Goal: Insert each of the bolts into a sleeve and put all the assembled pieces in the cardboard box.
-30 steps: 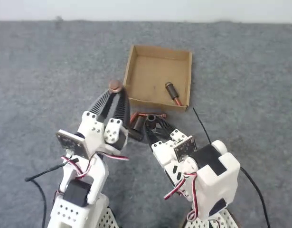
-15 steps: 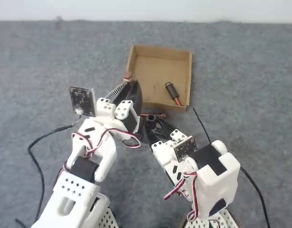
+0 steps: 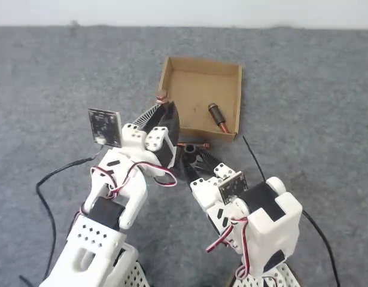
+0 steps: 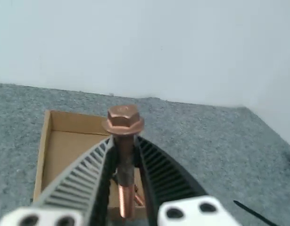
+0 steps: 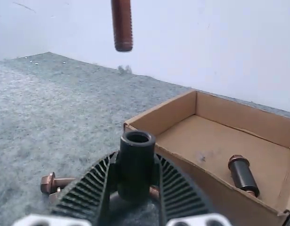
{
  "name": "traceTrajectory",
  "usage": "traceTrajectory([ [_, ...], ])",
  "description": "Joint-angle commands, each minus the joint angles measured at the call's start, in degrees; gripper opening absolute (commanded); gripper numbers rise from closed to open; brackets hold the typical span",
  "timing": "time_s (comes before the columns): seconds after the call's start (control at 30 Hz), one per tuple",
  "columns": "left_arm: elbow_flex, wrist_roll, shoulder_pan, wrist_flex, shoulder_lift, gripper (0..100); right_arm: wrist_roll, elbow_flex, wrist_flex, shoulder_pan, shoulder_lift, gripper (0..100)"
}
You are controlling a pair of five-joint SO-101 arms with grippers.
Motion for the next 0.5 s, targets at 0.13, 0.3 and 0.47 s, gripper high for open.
traceTrajectory([
  [0.13, 0.0, -2.8, 4.6, 0.4, 0.3, 1, -0.4, 0.4, -1.5, -0.5, 0.2, 0.6],
  [0.3, 1.9, -3.1, 4.7, 1.1, 0.3, 1, -0.3, 0.4, -1.5, -0.5, 0.2, 0.6],
  [0.47, 3.7, -3.1, 4.0, 0.5, 0.3, 1, -0.3, 0.4, -1.4, -0.4, 0.1, 0.6],
])
